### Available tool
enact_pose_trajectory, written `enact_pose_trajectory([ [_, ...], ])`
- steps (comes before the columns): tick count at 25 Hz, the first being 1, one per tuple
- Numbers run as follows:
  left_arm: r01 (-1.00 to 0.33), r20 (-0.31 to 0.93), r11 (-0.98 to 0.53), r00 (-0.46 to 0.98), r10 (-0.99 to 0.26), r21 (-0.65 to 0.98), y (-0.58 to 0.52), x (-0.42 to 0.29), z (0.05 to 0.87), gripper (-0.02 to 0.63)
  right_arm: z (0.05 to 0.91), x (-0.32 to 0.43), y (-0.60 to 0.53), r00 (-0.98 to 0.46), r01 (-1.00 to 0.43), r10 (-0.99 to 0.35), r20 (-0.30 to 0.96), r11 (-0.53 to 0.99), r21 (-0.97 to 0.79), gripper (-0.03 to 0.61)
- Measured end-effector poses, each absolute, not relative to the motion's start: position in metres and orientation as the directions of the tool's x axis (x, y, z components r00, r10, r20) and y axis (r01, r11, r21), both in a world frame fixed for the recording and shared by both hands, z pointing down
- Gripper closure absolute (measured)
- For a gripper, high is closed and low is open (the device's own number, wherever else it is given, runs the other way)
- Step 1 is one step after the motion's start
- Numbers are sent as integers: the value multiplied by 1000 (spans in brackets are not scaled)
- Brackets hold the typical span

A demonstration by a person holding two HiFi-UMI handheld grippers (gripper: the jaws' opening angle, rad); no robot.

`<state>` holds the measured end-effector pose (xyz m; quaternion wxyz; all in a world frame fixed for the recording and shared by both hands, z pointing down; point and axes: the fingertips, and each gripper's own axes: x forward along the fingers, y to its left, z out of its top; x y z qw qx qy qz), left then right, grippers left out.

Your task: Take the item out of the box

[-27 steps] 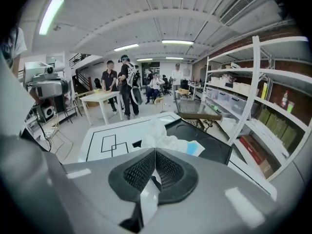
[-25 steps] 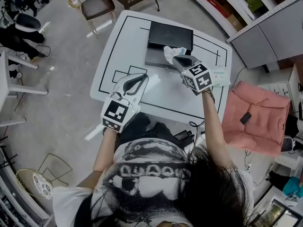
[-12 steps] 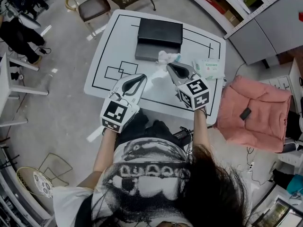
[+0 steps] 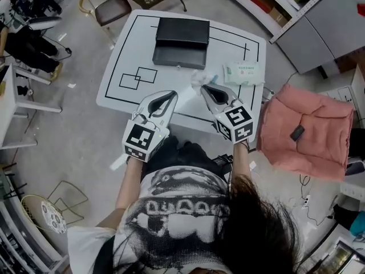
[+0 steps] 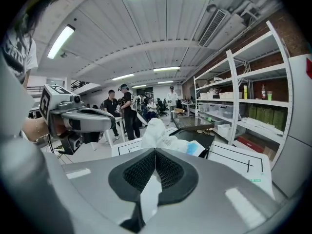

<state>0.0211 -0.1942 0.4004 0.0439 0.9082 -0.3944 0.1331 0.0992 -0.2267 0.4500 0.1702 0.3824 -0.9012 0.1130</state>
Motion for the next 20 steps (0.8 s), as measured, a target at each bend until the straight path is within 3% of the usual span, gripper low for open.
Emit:
enact_pose_trajectory([
  [20, -774, 325, -632, 591, -738, -28, -137, 48, 412, 614, 459, 119, -163, -705, -682, -607, 367, 722, -115, 569],
])
